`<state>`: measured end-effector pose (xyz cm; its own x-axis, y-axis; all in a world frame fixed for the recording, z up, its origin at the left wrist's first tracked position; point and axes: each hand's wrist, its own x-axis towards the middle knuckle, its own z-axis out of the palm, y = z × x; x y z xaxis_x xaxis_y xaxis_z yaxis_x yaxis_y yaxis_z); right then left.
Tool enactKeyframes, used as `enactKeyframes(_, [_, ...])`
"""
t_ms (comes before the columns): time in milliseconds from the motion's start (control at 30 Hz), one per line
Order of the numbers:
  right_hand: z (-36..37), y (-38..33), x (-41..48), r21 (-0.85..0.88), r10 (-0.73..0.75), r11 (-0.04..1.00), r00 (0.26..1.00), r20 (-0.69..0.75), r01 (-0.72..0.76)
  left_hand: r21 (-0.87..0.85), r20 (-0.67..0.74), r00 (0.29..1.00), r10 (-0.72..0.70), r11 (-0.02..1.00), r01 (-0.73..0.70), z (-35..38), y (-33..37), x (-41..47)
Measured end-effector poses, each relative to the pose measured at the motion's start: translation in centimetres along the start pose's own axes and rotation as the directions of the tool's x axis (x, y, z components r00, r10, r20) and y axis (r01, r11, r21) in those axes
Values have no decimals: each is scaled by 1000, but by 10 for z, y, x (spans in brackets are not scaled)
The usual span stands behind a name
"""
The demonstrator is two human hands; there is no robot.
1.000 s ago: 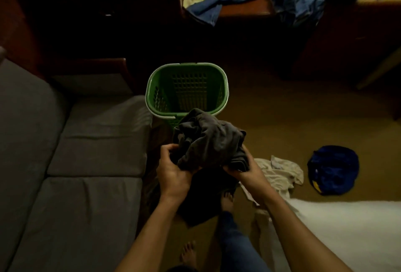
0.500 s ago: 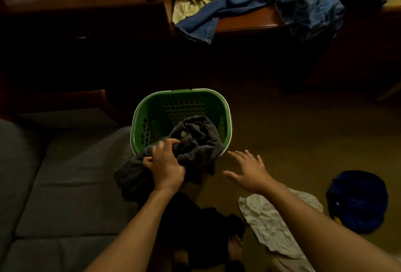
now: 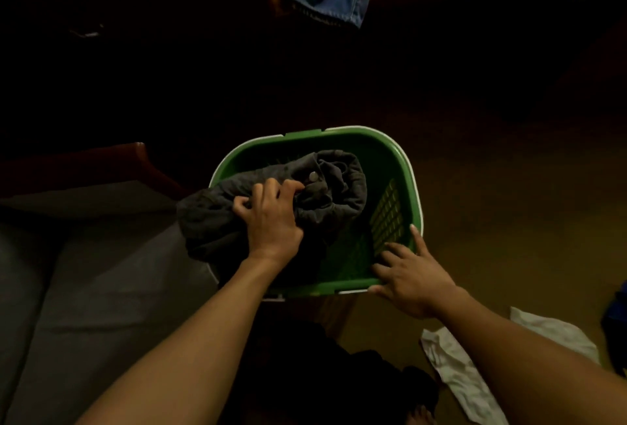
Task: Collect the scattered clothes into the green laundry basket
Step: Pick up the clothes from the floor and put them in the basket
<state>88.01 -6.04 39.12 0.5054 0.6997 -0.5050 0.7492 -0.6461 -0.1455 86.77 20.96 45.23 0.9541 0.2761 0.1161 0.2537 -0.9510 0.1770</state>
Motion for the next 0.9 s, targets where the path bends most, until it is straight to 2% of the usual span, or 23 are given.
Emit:
enactKeyframes(200, [-2,9,7,-48,-40,998,998,47,42,-29,216,976,15,1000,-9,56,-7,12])
enactKeyframes(400, [-7,7,6,-46,-48,998,997,55,51,-131,334,940,70,991,-27,83,-30,-3])
enactKeyframes(567, [-12,5,6,-22,-19,1000,996,87,21,-164,340,938,63,987,-7,76,-37,-12])
enactKeyframes(733, [-10,6,6,-4,-27,1000,998,64,27,-228,295,953,73,974,-5,65,-35,-36])
enactKeyframes(900, [-4,4,2,-30,-43,999,999,17,44,-263,325,944,47,964,43,46,-21,-73])
